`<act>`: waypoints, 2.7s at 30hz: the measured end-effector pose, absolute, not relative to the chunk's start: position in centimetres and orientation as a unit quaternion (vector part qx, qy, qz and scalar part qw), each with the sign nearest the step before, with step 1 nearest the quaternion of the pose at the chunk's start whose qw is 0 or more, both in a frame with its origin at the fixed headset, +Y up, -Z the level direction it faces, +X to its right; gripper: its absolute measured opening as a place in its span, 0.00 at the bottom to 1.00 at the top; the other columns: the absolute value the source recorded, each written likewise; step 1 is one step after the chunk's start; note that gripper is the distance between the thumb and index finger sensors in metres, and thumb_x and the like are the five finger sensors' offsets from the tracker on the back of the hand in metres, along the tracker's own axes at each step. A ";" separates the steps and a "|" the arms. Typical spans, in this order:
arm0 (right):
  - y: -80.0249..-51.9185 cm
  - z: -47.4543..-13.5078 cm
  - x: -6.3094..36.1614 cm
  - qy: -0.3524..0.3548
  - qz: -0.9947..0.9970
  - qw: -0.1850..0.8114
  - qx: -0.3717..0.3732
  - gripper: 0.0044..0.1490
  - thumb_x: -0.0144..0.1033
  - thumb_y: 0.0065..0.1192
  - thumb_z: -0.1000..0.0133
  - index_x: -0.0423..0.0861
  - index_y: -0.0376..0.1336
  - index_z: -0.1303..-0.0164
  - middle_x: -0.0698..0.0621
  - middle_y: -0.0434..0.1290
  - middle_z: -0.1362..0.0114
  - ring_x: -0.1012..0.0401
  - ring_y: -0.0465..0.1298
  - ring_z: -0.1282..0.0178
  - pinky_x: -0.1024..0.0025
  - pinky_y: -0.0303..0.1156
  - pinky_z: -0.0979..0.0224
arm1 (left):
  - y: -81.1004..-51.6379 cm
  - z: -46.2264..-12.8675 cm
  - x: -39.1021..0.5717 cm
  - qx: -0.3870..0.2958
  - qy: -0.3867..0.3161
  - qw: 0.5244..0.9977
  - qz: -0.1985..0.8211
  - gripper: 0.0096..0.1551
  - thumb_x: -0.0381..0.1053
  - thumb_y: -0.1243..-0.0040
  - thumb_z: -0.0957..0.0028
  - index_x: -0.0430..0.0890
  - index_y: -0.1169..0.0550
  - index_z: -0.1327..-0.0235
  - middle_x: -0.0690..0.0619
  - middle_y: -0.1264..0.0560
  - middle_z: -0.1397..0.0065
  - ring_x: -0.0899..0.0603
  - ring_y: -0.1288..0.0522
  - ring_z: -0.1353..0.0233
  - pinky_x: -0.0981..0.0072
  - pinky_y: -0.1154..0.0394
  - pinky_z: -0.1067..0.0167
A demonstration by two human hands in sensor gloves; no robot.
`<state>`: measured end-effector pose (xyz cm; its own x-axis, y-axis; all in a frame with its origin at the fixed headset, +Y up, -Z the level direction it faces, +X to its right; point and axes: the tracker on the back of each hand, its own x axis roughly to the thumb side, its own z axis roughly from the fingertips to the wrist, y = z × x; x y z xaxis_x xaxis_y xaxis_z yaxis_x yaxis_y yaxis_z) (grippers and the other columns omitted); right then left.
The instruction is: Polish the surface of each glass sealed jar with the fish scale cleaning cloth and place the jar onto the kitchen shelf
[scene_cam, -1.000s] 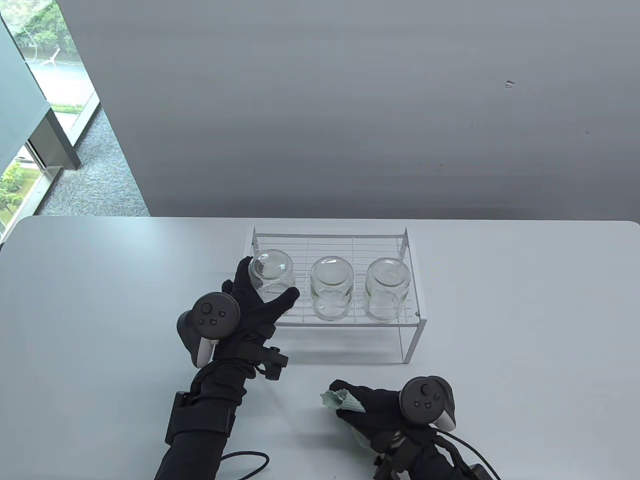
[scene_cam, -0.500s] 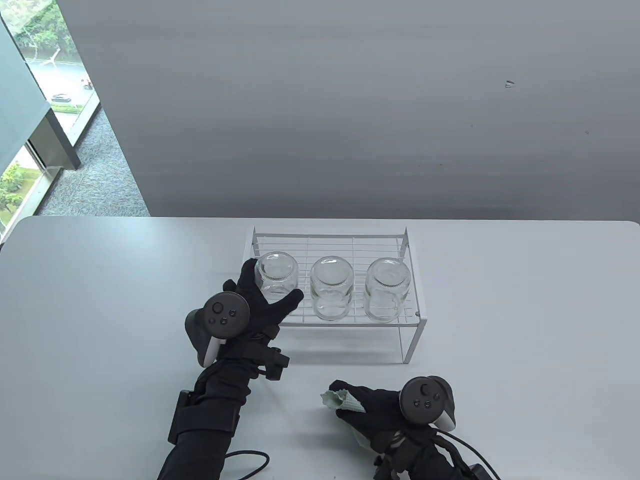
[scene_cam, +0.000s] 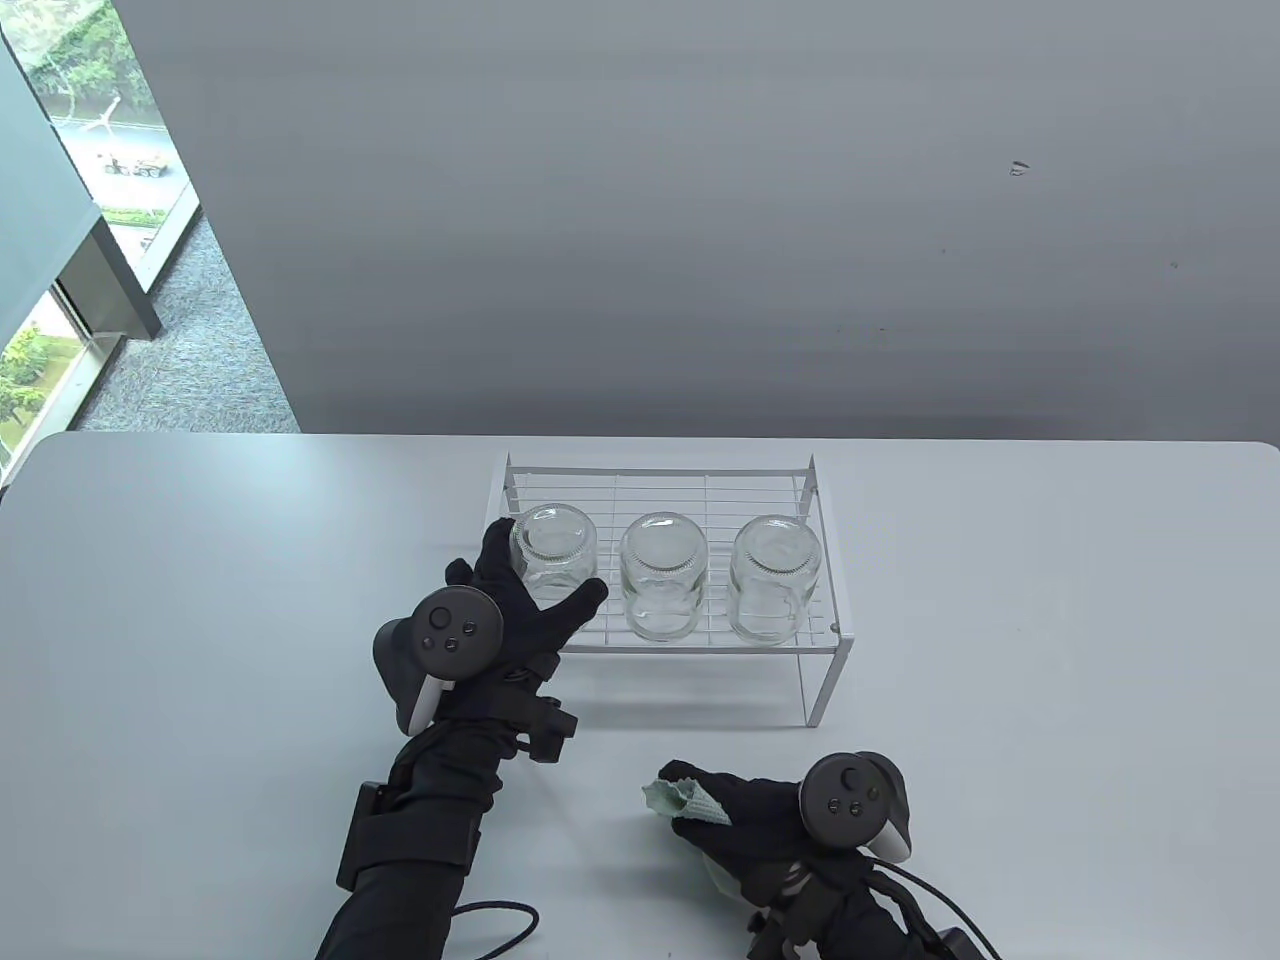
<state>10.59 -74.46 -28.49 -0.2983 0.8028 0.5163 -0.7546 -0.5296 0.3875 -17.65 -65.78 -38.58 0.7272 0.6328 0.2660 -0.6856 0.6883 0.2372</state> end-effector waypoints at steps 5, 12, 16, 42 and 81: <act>-74.5 -28.5 10.6 0.035 0.805 0.484 0.342 0.36 0.36 0.60 0.42 0.25 0.63 0.33 0.24 0.72 0.42 0.34 0.79 0.51 0.37 0.68 0.47 | -65.8 -38.6 -17.7 0.162 -0.082 0.915 0.361 0.67 0.75 0.34 0.55 0.32 0.47 0.25 0.32 0.34 0.26 0.25 0.25 0.32 0.34 0.50 0.28; -74.5 -28.5 10.6 0.037 0.805 0.484 0.342 0.36 0.36 0.60 0.42 0.25 0.63 0.33 0.24 0.72 0.42 0.34 0.79 0.51 0.37 0.68 0.47 | -65.8 -38.6 -17.7 0.163 -0.083 0.914 0.363 0.67 0.75 0.34 0.55 0.32 0.48 0.25 0.33 0.34 0.26 0.25 0.25 0.32 0.34 0.50 0.28; -74.5 -28.5 10.6 0.037 0.805 0.484 0.342 0.36 0.36 0.60 0.42 0.25 0.63 0.33 0.23 0.72 0.42 0.34 0.79 0.51 0.37 0.68 0.47 | -65.9 -38.5 -17.8 0.166 -0.084 0.912 0.364 0.67 0.75 0.35 0.54 0.32 0.49 0.25 0.33 0.35 0.25 0.25 0.26 0.32 0.34 0.50 0.28; -73.6 -28.8 11.7 0.011 0.808 0.488 0.331 0.36 0.37 0.60 0.42 0.25 0.63 0.33 0.23 0.72 0.41 0.34 0.79 0.51 0.37 0.68 0.47 | -65.2 -32.3 -20.9 0.252 -0.180 0.865 0.395 0.59 0.72 0.42 0.47 0.35 0.52 0.25 0.32 0.43 0.22 0.28 0.35 0.25 0.28 0.50 0.31; -78.4 -30.2 9.2 0.197 0.949 0.091 0.230 0.52 0.48 0.56 0.40 0.23 0.44 0.24 0.20 0.42 0.26 0.23 0.47 0.31 0.26 0.43 0.35 | -72.1 -26.8 -14.3 0.058 -0.354 0.899 0.251 0.49 0.67 0.44 0.47 0.38 0.42 0.23 0.31 0.37 0.24 0.26 0.32 0.27 0.26 0.52 0.30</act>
<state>9.21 -78.38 -30.23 -0.8777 0.2641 0.3998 -0.0827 -0.9054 0.4165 -14.26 -72.13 -26.84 0.6241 0.4097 0.6653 -0.4914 0.8678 -0.0735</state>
